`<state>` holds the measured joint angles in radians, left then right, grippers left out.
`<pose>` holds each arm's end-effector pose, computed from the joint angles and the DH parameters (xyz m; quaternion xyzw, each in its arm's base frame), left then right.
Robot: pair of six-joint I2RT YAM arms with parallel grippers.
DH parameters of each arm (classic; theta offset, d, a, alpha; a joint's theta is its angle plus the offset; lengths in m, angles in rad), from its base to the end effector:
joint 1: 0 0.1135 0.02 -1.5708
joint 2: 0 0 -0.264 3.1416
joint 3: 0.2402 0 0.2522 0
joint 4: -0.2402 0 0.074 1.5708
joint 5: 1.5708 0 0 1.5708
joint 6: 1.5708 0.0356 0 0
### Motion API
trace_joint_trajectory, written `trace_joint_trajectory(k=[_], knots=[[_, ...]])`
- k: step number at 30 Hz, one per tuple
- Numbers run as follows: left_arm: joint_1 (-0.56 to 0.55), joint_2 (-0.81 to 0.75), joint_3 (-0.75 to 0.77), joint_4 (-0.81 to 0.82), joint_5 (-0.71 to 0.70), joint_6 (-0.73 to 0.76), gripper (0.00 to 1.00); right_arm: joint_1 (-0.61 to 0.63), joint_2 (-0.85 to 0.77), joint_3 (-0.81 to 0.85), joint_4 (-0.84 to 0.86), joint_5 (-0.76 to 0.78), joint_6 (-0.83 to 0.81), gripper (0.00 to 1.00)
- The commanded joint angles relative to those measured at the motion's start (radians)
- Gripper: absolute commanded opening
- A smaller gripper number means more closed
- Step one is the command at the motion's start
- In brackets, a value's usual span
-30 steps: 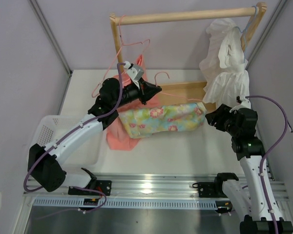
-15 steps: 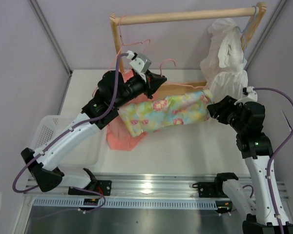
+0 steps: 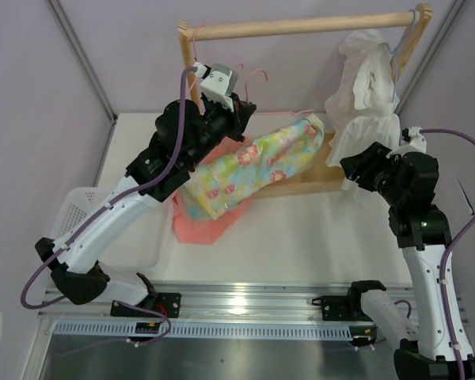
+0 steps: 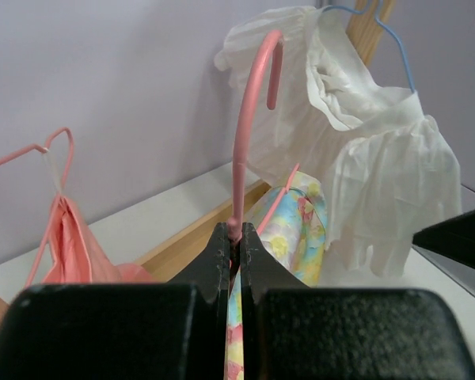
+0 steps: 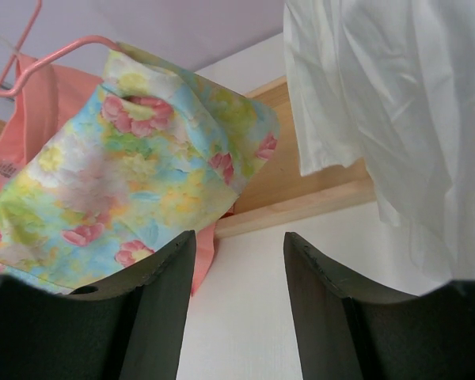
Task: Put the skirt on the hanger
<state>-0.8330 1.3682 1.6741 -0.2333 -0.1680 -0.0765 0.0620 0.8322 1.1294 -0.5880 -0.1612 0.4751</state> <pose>0.2003 -0.2115 0.5110 0.1935 0.6533 -0.2692 0.6807 0.1628 0.0158 0.4065 0.1169 0.7924 0.2202 0.5568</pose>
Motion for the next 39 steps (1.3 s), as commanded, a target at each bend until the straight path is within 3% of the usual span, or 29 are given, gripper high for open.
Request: trace_joint_trajectory(k=[1,16,19,29,34,39], knots=[[-0.011,0.043,0.124,0.035,-0.106,0.02,0.0,0.002,0.013,0.075,0.002,0.003,0.017,0.54],[-0.006,0.331,0.455,0.085,-0.307,0.072,0.0,0.002,0.038,0.116,0.014,-0.035,0.019,0.53],[0.002,0.407,0.58,0.057,-0.327,0.064,0.0,0.002,0.038,0.122,0.007,-0.032,0.008,0.53],[0.023,0.468,0.627,0.158,-0.384,0.038,0.0,0.002,0.033,0.119,0.02,-0.058,0.014,0.53],[0.026,0.431,0.544,0.276,-0.36,0.032,0.0,0.001,0.024,0.118,0.022,-0.064,0.013,0.53],[0.032,0.483,0.621,0.246,-0.378,0.034,0.0,0.002,0.028,0.112,0.027,-0.07,0.014,0.53]])
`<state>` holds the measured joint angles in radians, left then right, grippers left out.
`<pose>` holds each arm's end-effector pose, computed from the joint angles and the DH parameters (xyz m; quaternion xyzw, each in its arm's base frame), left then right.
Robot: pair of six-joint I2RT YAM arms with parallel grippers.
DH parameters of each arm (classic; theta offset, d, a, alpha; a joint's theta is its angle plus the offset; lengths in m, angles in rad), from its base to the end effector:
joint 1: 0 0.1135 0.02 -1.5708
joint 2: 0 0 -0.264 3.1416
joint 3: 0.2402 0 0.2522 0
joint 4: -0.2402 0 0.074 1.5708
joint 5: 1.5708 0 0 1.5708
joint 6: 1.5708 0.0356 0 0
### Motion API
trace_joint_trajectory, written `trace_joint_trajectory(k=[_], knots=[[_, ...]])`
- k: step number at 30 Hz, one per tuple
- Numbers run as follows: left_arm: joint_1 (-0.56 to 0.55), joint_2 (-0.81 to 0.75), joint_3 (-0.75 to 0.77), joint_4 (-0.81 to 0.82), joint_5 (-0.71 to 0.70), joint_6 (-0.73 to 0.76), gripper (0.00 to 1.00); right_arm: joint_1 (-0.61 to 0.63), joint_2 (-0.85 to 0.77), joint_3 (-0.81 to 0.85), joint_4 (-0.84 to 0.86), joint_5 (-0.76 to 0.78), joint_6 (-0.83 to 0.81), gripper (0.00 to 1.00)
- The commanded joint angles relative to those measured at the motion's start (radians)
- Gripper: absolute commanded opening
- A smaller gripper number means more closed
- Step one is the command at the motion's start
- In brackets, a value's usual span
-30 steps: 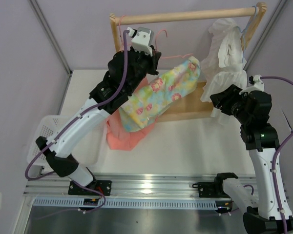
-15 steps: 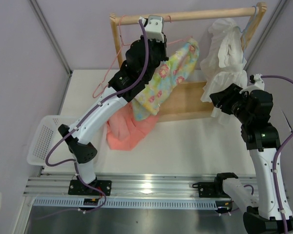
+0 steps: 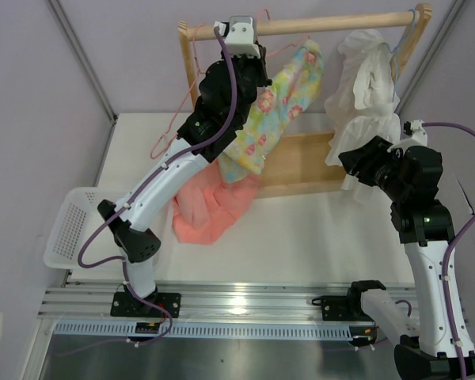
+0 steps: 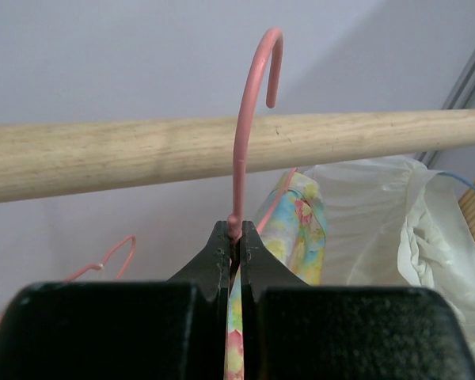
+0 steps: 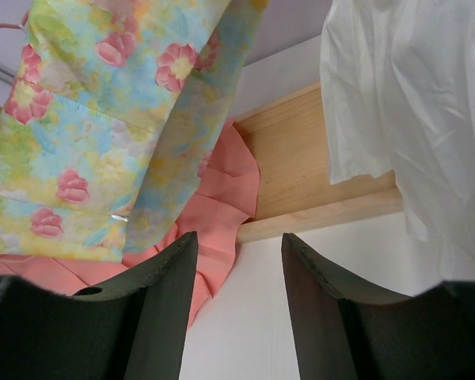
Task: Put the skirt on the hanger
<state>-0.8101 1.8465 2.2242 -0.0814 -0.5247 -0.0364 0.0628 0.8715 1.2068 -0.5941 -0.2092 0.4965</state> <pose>0.2871 -0.2758 0.5442 0.0237 0.6108 -0.1781 0.7711 0.1661 0.0178 0.4249 0.1074 0.7834 0.2470 0.5602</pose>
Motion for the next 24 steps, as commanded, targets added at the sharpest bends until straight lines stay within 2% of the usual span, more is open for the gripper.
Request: trace_joint_trajectory(k=[1,10,20,22,24], knots=[[0.015,0.011,0.09,0.091,-0.015,-0.01,0.0,0.002,-0.009,0.034,0.033,-0.024,-0.007,0.52],[0.048,0.056,0.098,0.089,-0.014,-0.048,0.0,0.003,-0.003,0.034,0.034,-0.03,-0.007,0.52],[0.057,0.06,0.055,-0.001,0.091,-0.076,0.0,0.006,-0.014,0.005,0.039,-0.025,-0.003,0.52],[0.057,0.042,0.005,0.005,0.094,-0.079,0.05,0.005,-0.014,0.002,0.037,-0.024,-0.004,0.52],[0.057,-0.001,-0.033,0.025,0.091,-0.08,0.21,0.005,-0.014,0.002,0.037,-0.024,-0.007,0.52]])
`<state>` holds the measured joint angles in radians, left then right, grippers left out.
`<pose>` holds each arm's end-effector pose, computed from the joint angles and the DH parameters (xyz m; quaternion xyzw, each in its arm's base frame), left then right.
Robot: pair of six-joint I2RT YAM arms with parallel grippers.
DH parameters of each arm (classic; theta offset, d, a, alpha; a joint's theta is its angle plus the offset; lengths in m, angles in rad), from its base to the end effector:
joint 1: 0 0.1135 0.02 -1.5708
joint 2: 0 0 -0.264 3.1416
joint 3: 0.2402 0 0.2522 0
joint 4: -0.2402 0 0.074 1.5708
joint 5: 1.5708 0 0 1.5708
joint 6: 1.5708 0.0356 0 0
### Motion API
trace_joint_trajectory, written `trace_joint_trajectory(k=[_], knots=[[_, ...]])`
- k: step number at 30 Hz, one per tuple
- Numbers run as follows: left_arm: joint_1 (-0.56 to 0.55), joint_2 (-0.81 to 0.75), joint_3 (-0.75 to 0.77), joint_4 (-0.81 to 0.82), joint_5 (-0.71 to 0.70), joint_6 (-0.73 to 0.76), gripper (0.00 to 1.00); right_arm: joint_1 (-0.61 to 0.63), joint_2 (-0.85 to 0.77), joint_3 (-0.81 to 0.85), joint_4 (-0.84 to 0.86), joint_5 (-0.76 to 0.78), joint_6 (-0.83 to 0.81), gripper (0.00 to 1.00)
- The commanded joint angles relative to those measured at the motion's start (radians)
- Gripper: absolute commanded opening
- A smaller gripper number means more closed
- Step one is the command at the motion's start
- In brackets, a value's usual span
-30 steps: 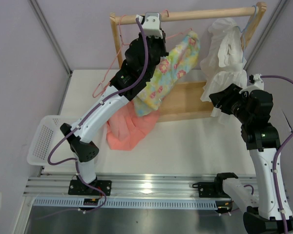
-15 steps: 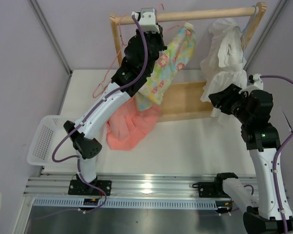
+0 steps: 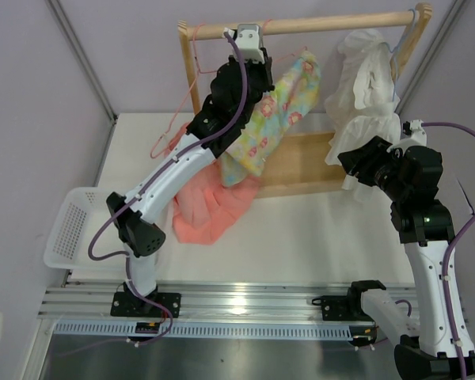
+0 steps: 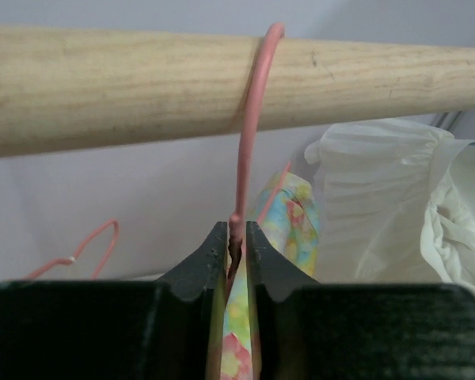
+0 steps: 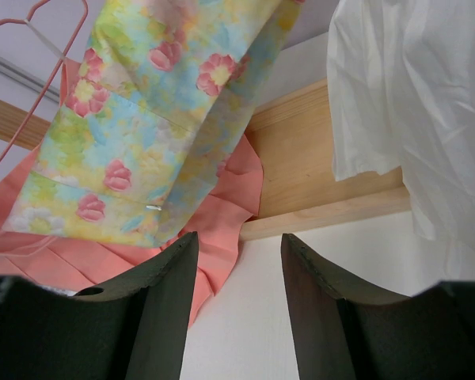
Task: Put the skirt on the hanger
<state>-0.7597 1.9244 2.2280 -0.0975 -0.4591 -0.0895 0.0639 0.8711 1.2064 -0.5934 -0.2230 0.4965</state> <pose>0.3233 -0.2853 0.5133 0.0352 0.6380 -0.1806 0.7477 0.1658 0.0185 0.4250 0.1027 0.7835 0.2524 0.5584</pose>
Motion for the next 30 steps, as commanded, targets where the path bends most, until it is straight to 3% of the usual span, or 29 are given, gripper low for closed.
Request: trace_joint_trajectory(k=[1,2,4,11,13,22,23,24,30], knots=[[0.007,-0.094,-0.1,0.063,0.027,-0.027,0.27,0.004,-0.014,0.001,0.038,-0.01,-0.006,0.52],[0.007,-0.109,-0.114,0.071,0.028,-0.027,0.37,0.004,-0.014,-0.001,0.037,-0.009,-0.007,0.52],[0.007,-0.142,-0.157,0.079,0.034,-0.021,0.47,0.005,-0.014,-0.002,0.041,-0.01,-0.006,0.52],[0.005,-0.252,-0.238,0.09,0.111,0.004,0.58,0.004,-0.014,-0.013,0.05,-0.013,-0.009,0.53],[0.005,-0.281,-0.252,0.078,0.141,0.008,0.7,0.004,-0.015,-0.011,0.052,-0.012,-0.012,0.53],[0.005,-0.467,-0.304,-0.111,0.296,-0.003,0.76,0.001,-0.015,-0.024,0.064,-0.039,-0.033,0.64],[0.005,-0.484,-0.31,-0.137,0.301,-0.01,0.87,-0.003,-0.012,-0.024,0.058,-0.039,-0.036,0.66],[0.005,-0.526,-0.333,-0.178,0.316,-0.019,0.88,-0.004,-0.009,-0.024,0.058,-0.044,-0.042,0.69],[0.005,-0.764,-0.654,-0.194,0.381,-0.072,0.88,-0.007,-0.024,-0.016,0.052,-0.049,-0.056,0.86]])
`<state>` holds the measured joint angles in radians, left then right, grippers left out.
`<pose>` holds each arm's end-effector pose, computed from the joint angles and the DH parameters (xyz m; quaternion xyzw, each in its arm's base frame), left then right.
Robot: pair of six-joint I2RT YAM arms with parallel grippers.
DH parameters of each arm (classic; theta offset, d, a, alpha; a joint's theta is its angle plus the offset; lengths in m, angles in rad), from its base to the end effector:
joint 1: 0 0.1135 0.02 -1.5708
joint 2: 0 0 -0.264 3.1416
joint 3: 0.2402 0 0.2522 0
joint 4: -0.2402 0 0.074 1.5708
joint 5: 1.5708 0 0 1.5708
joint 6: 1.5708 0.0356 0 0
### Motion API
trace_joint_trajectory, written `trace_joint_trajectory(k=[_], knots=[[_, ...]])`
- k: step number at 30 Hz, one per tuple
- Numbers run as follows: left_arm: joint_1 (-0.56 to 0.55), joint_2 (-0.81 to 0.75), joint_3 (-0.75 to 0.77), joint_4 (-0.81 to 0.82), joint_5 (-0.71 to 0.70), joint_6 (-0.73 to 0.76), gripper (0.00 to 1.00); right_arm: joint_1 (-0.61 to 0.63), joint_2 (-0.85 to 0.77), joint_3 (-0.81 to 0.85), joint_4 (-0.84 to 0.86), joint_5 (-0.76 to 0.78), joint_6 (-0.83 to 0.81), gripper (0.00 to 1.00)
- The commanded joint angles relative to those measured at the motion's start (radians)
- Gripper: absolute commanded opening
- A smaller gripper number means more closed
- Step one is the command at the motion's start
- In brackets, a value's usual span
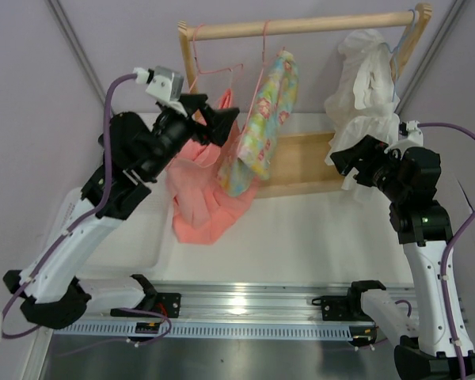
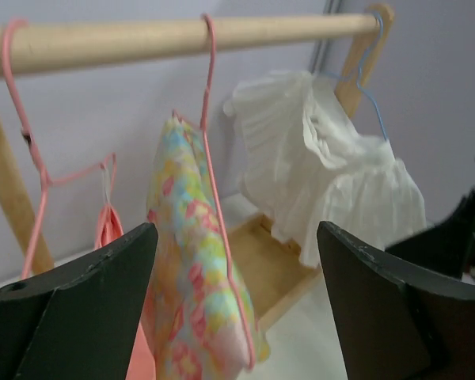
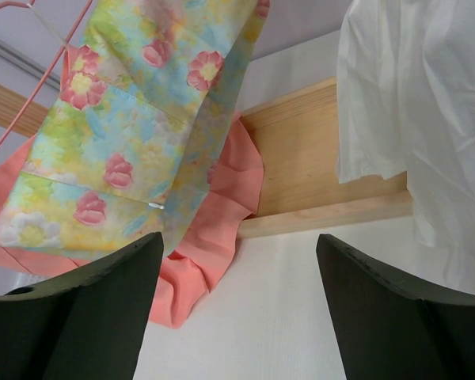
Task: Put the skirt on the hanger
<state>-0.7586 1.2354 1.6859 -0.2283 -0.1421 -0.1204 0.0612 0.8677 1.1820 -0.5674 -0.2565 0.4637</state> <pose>0.1733 -0.1574 0.5475 0.1427 0.6087 -0.2914 0.7240 0.1678 0.0193 0.4205 0.0800 0.7840 0.2552 0.5602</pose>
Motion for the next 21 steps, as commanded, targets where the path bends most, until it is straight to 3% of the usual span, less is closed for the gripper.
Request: trace_joint_trajectory(k=[1,8,21], knots=[[0.004,-0.136,-0.136,-0.068,0.082,-0.042,0.88,-0.004,-0.024,0.005,0.031,-0.01,-0.023,0.89],[0.002,-0.319,-0.339,-0.19,0.188,-0.013,0.88,-0.004,-0.038,-0.019,0.031,-0.007,-0.017,0.99],[0.002,-0.493,-0.543,-0.241,0.208,0.018,0.88,-0.003,-0.036,-0.041,0.027,-0.009,0.001,0.99]])
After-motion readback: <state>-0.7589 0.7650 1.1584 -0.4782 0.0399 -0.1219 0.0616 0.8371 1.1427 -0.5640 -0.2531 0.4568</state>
